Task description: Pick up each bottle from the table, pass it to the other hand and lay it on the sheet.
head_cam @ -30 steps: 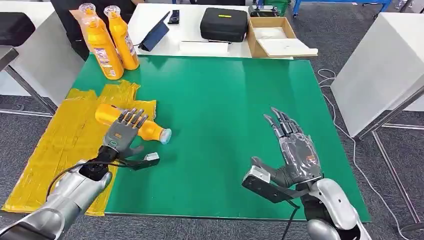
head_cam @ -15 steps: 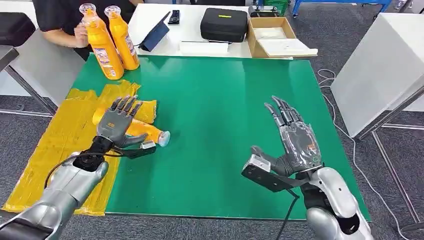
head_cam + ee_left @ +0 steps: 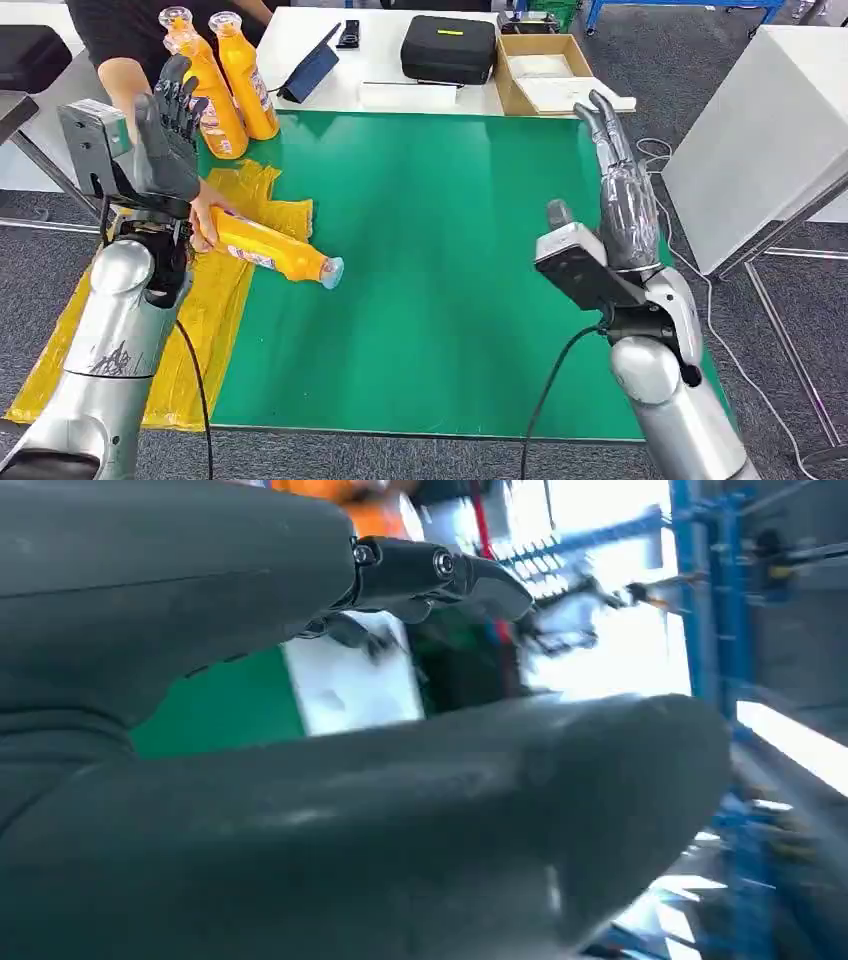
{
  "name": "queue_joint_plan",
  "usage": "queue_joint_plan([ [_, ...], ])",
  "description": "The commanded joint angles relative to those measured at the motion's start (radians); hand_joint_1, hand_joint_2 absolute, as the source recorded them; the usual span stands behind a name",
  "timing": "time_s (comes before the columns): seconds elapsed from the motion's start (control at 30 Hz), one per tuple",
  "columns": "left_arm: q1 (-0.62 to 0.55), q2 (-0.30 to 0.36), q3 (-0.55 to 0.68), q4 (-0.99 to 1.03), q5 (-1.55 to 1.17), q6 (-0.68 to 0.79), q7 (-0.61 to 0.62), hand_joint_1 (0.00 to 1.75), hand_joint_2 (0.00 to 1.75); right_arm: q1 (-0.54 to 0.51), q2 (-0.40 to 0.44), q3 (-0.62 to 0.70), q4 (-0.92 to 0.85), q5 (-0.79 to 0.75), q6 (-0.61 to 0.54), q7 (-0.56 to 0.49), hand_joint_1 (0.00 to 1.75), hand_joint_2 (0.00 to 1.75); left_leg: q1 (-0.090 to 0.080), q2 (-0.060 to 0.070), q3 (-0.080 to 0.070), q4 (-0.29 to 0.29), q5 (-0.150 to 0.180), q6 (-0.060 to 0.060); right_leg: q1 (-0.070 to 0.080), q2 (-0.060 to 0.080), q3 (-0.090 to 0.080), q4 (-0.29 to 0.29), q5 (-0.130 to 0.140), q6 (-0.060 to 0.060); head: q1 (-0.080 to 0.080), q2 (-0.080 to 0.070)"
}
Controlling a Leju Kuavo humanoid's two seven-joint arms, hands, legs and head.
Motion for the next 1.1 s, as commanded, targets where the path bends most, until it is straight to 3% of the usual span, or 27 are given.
queue_joint_plan([
  [0.03, 0.03, -0.029, -0.177, -0.039, 0.131, 0.072, -0.058, 0.0, 0.0, -0.071, 0.159, -0.015, 0.293, -0.18, -0.063, -0.121, 0.0, 0.0, 0.001, -0.001, 0.003, -0.001, -0.001, -0.003, 0.0, 0.002, 0.003, -0.001, 0.0, -0.001, 0.0, 0.0],
  [0.17, 0.047, -0.052, -0.197, -0.023, 0.149, 0.067, -0.047, 0.0, 0.0, -0.066, 0.209, -0.033, 0.331, -0.3, -0.021, -0.163, 0.0, 0.0, 0.002, -0.002, 0.003, 0.0, -0.001, -0.005, 0.001, 0.002, 0.004, 0.0, -0.001, -0.002, 0.0, 0.0],
  [0.33, 0.066, -0.099, -0.272, 0.076, 0.105, 0.124, -0.123, 0.0, 0.0, -0.058, 0.262, -0.013, 0.405, -0.406, 0.024, -0.19, 0.0, 0.0, 0.002, -0.003, 0.006, -0.001, -0.002, -0.007, 0.001, 0.004, 0.007, -0.001, -0.001, -0.003, 0.0, 0.0],
  [0.53, 0.038, -0.119, -0.324, 0.176, 0.067, 0.168, -0.165, 0.0, 0.0, -0.098, 0.253, 0.016, 0.434, -0.359, -0.038, -0.191, 0.0, 0.0, 0.001, -0.003, 0.003, 0.0, 0.0, -0.004, 0.0, 0.001, 0.003, 0.0, -0.001, -0.002, 0.0, 0.0],
  [0.67, 0.035, -0.131, -0.348, 0.181, 0.021, 0.173, -0.148, 0.0, 0.0, -0.072, 0.246, 0.012, 0.383, -0.353, -0.083, -0.183, 0.0, 0.0, 0.001, -0.003, 0.001, 0.0, 0.0, -0.003, 0.0, 0.0, 0.002, 0.0, -0.001, -0.001, 0.0, 0.0],
  [1.1, 0.015, -0.148, -0.348, 0.25, -0.033, 0.165, -0.158, 0.0, 0.0, -0.046, 0.241, 0.036, 0.335, -0.327, -0.076, -0.186, 0.0, 0.0, 0.001, -0.003, 0.002, 0.0, -0.001, -0.005, 0.0, 0.001, 0.002, 0.0, -0.001, -0.002, 0.0, 0.0],
])
